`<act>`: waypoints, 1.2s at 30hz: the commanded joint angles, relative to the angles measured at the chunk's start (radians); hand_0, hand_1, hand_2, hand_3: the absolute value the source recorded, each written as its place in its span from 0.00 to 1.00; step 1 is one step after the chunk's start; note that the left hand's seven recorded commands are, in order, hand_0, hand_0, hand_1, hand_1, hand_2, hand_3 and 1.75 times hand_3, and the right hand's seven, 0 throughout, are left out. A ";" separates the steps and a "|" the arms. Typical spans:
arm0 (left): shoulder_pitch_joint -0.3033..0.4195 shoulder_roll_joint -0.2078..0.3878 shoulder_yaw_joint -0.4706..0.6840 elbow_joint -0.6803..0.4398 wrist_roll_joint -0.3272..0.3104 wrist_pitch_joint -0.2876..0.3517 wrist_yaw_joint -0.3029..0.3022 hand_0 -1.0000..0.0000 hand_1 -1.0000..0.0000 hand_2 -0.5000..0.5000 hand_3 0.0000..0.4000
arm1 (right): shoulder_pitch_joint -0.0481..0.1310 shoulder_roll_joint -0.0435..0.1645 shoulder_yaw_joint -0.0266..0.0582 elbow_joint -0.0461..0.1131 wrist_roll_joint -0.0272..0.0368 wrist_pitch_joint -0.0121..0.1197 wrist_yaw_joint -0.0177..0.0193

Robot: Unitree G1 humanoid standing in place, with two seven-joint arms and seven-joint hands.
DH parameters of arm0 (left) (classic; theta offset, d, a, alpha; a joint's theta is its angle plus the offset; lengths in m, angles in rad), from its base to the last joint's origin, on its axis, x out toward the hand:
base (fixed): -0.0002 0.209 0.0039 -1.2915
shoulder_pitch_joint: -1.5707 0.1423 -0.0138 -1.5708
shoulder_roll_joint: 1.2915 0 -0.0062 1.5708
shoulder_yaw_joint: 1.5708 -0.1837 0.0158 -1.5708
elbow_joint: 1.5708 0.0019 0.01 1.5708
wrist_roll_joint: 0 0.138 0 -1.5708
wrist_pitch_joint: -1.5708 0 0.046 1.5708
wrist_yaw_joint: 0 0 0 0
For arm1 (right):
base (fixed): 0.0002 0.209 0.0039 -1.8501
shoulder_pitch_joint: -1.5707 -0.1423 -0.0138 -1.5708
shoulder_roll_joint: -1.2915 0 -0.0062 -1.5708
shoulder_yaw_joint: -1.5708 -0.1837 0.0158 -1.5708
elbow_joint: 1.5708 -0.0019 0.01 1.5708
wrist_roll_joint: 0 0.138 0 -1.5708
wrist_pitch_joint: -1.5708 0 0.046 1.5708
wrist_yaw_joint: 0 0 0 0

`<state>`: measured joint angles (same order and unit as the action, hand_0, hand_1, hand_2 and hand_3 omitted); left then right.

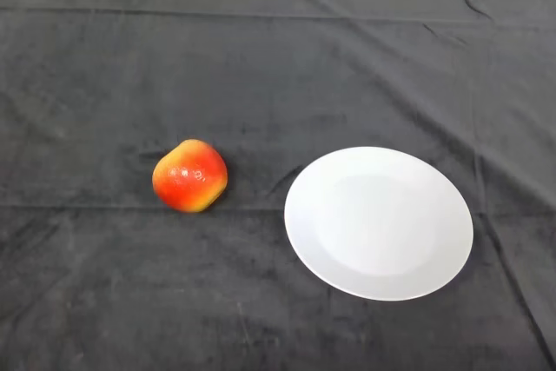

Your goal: Move the apple to the plate

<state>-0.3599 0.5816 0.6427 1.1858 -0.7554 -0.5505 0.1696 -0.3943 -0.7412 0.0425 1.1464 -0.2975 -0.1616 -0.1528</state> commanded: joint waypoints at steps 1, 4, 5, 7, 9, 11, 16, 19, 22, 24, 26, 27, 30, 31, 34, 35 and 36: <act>-0.034 -0.017 -0.008 -0.042 0.038 0.006 -0.013 1.00 1.00 0.50 0.00 | 0.034 0.040 0.0127 0.027 0.0029 0.002 -0.0044; -0.040 -0.021 -0.019 -0.046 0.060 0.001 -0.015 1.00 1.00 0.50 0.00 | 0.034 0.040 0.0127 0.026 0.0029 0.002 -0.0044; -0.041 -0.022 -0.023 -0.047 0.067 -0.001 -0.016 1.00 1.00 0.50 0.00 | 0.034 0.040 0.0127 0.026 0.0030 0.002 -0.0044; -0.044 -0.025 -0.033 -0.050 0.084 -0.007 -0.018 1.00 1.00 0.50 0.00 | 0.035 0.040 0.0126 0.026 0.0030 0.002 -0.0043; -0.046 -0.029 -0.043 -0.052 0.102 -0.014 -0.020 1.00 1.00 0.50 0.00 | 0.035 0.040 0.0126 0.025 0.0031 0.003 -0.0043; -0.047 -0.033 -0.052 -0.054 0.118 -0.019 -0.021 1.00 1.00 0.50 0.00 | 0.035 0.040 0.0125 0.025 0.0032 0.003 -0.0042; -0.056 -0.045 -0.083 -0.060 0.169 -0.036 -0.018 1.00 1.00 0.50 0.00 | 0.036 0.040 0.0124 0.024 0.0034 0.003 -0.0040; -0.063 -0.055 -0.103 -0.063 0.199 -0.048 -0.015 1.00 1.00 0.50 0.00 | 0.036 0.040 0.0123 0.023 0.0036 0.004 -0.0039; -0.070 -0.067 -0.125 -0.066 0.232 -0.060 -0.011 1.00 1.00 0.50 0.00 | 0.036 0.040 0.0122 0.022 0.0037 0.004 -0.0038; -0.072 -0.075 -0.140 -0.068 0.254 -0.067 -0.011 1.00 1.00 0.50 0.00 | 0.037 0.040 0.0121 0.022 0.0038 0.005 -0.0037; -0.074 -0.080 -0.154 -0.070 0.274 -0.073 -0.013 1.00 1.00 0.50 0.00 | 0.037 0.040 0.0120 0.021 0.0039 0.005 -0.0036; -0.074 -0.082 -0.162 -0.071 0.285 -0.076 -0.014 1.00 1.00 0.50 0.00 | 0.037 0.040 0.0120 0.021 0.0040 0.005 -0.0036; -0.074 -0.088 -0.184 -0.073 0.319 -0.087 -0.013 1.00 1.00 0.50 0.00 | 0.038 0.040 0.0118 0.020 0.0042 0.006 -0.0034; -0.074 -0.091 -0.192 -0.073 0.330 -0.090 -0.012 1.00 1.00 0.50 0.00 | 0.038 0.040 0.0118 0.019 0.0042 0.006 -0.0034; -0.076 -0.102 -0.216 -0.075 0.365 -0.099 -0.008 1.00 1.00 0.50 0.00 | 0.038 0.040 0.0117 0.018 0.0044 0.006 -0.0032; -0.077 -0.105 -0.225 -0.075 0.376 -0.101 -0.006 1.00 1.00 0.50 0.00 | 0.038 0.040 0.0116 0.018 0.0044 0.006 -0.0032; -0.079 -0.109 -0.234 -0.075 0.388 -0.104 -0.005 1.00 1.00 0.50 0.00 | 0.039 0.040 0.0116 0.018 0.0045 0.007 -0.0031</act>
<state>-0.4013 0.4774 0.4143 1.1708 -0.3839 -0.6301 0.1595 -0.3943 -0.7414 0.0422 1.1459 -0.2972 -0.1613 -0.1528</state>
